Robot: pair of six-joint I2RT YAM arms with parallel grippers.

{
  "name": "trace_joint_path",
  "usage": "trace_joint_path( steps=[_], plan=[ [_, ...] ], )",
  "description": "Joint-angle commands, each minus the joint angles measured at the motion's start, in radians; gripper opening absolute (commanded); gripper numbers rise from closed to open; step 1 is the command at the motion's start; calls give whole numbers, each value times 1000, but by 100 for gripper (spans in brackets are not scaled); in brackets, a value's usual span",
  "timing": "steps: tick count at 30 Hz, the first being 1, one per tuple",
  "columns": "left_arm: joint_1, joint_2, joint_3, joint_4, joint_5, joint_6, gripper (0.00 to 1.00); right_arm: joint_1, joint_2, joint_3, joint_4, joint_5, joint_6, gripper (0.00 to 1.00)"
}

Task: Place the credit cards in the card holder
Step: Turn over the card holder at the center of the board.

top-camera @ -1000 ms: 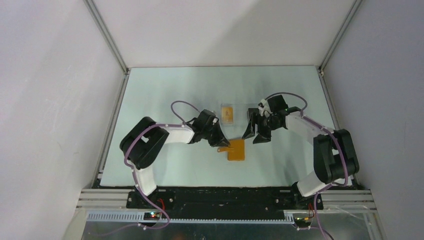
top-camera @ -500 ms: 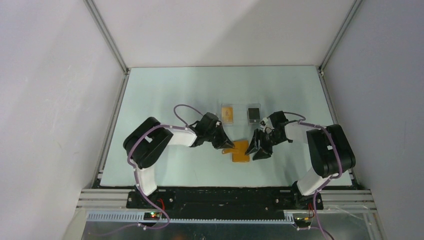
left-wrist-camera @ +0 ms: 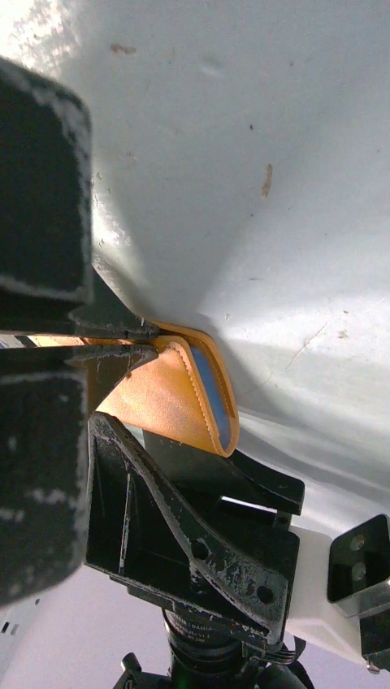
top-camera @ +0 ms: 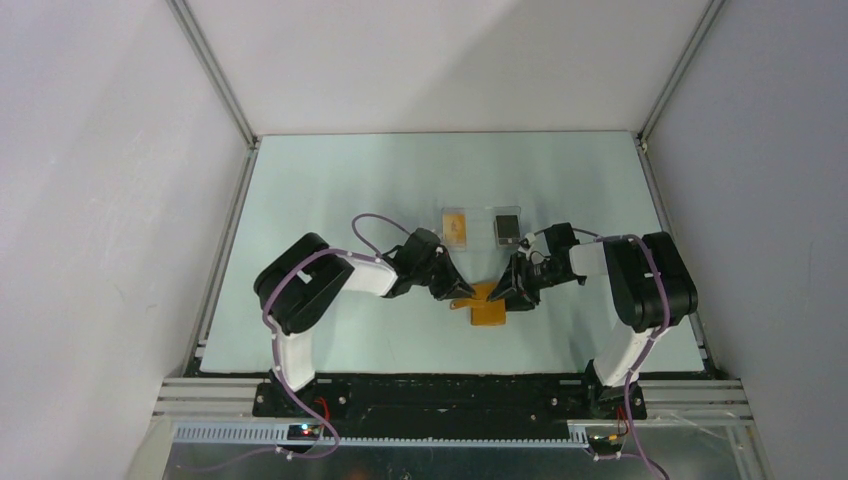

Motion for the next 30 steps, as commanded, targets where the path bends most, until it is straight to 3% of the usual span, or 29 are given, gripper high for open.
trace_joint_path(
  steps=[1, 9, 15, 17, 20, 22, 25, 30],
  plan=[
    [-22, 28, -26, -13, -3, -5, 0, -2, 3, 5, 80, 13, -33, 50],
    [-39, 18, 3, -7, -4, -2, 0, 35, -6, 47, 21, 44, -45, 39],
    [-44, -31, -5, -4, -10, 21, 1, 45, -78, 59, -40, 76, -57, 16],
    [-42, -67, -19, -5, -24, 35, 9, 46, -127, 79, -94, 98, -70, 13],
    [-38, -141, -46, -5, -57, 52, 37, 58, -199, 122, -188, 158, -96, 12],
    [-33, -187, -57, -10, -78, 67, 48, 71, -249, 162, -264, 203, -118, 11],
    [-21, -264, -69, -46, -129, 95, 58, 79, -317, 220, -378, 259, -146, 10],
    [-16, -392, -38, -259, -246, 191, 62, 78, -395, 285, -501, 358, -168, 10]
  ],
)
